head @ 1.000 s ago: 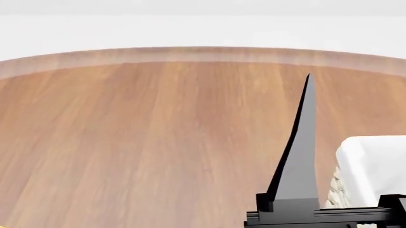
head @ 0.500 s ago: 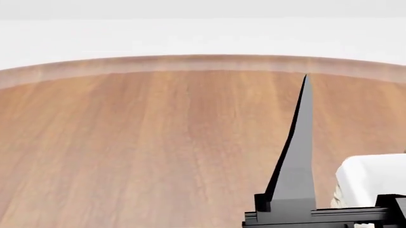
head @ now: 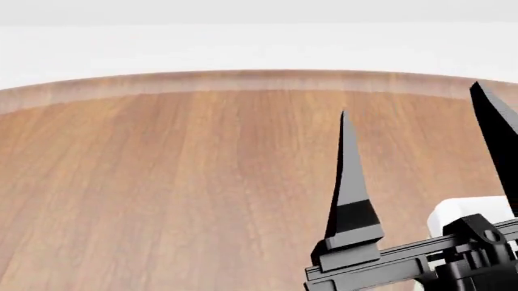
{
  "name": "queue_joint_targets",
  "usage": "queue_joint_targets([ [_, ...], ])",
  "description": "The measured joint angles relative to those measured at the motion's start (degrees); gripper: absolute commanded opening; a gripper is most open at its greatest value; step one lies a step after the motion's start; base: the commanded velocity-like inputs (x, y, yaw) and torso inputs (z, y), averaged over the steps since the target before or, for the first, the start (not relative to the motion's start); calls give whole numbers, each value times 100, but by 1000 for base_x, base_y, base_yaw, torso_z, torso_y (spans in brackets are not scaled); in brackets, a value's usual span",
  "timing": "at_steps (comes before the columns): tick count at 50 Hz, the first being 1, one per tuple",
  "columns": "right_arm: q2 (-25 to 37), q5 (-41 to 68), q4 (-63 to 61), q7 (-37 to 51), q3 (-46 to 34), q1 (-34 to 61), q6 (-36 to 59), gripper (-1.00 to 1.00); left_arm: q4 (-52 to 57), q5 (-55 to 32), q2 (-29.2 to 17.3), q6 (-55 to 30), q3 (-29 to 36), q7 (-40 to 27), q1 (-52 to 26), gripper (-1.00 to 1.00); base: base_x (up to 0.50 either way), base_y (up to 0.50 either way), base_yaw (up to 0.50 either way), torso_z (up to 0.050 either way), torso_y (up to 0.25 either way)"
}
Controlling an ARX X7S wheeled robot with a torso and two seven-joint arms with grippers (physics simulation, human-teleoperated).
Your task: Pick the milk and place it in the basket.
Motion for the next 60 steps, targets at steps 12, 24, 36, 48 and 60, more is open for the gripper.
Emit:
queue_joint_targets([
  [12,124,748,381,-1109,-199,74,160,100,-15,-30,-36,17,15,-34,-18,100,0,0,0,0,0],
  [24,166,1154,491,-2252,-511,191,697,100,-31,-17,-61,51,53,-57,-12,100,0,0,0,0,0],
  [36,-28,1155,593,-3252,-847,358,1317,100,-53,6,-80,81,100,-75,-15,100,0,0,0,0,0],
  [48,-266,912,650,-4008,-1155,435,1743,100,-58,3,-102,101,130,-105,-18,100,0,0,0,0,0],
  [60,-476,504,899,-4602,-1449,279,1827,100,-60,-23,-143,102,134,-143,-39,100,0,0,0,0,0],
])
